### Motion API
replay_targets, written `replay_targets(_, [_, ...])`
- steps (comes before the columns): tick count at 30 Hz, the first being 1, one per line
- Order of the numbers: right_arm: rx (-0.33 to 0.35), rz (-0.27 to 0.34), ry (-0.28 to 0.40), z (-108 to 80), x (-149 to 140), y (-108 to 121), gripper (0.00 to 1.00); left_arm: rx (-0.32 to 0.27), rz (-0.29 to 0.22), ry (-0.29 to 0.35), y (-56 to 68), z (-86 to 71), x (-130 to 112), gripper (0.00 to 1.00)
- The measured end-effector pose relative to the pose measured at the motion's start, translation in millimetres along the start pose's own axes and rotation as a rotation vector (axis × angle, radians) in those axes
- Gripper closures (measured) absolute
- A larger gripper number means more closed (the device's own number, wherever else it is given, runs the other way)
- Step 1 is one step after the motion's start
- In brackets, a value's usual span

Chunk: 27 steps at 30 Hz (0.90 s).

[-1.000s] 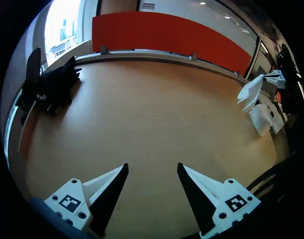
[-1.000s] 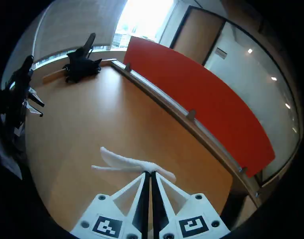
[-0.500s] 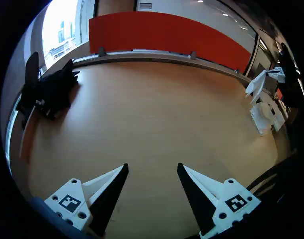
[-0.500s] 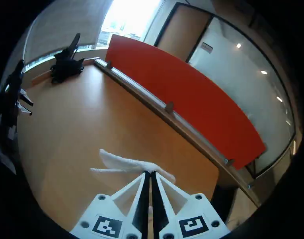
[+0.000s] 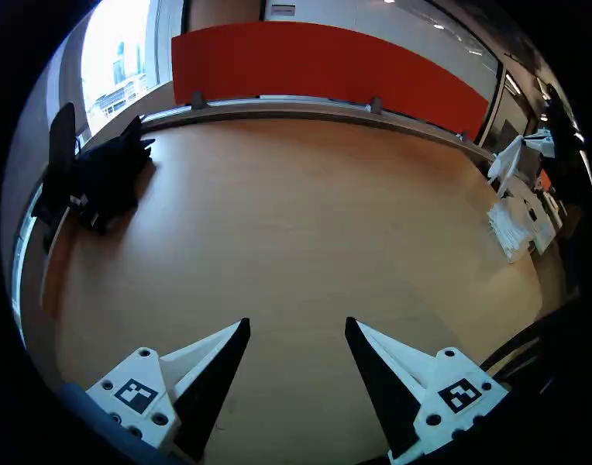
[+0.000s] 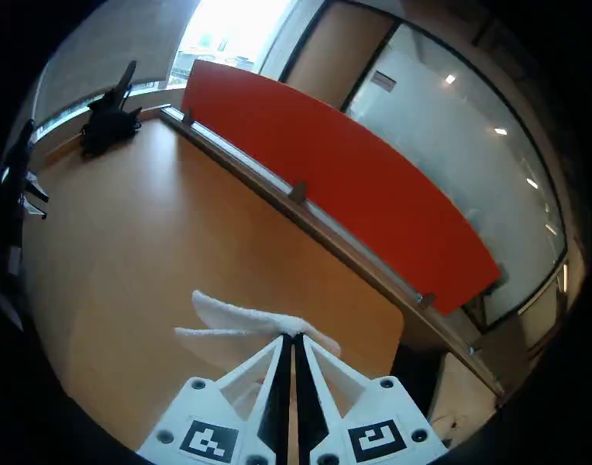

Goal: Fold towel

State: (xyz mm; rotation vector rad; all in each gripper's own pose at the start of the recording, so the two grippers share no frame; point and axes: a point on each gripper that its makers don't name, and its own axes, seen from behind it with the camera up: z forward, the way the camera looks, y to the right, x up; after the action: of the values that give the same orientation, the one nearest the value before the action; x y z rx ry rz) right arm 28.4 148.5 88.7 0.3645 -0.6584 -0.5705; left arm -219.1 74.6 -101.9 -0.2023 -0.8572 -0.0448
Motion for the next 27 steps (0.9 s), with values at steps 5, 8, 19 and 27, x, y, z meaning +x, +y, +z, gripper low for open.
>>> replay_targets(5, [-0.022, 0.014, -0.019, -1.6, -11.5, 16.3, 0.96, 0.002, 0.0, 0.001, -1.1, -0.4, 1.7, 0.09])
replay_targets(8, [-0.034, 0.023, -0.029, -2.9, -17.5, 24.6, 0.96, 0.003, 0.005, 0.002, -1.3, -1.1, 2.6, 0.09])
replay_targets(19, [-0.061, 0.034, -0.056, -10.3, -33.8, 40.0, 0.96, 0.003, 0.011, 0.003, 0.3, -3.5, 4.0, 0.09])
replay_targets(27, [-0.064, 0.039, -0.069, -17.0, -43.2, 39.3, 0.96, -0.002, 0.017, 0.005, 2.8, -3.9, 5.6, 0.09])
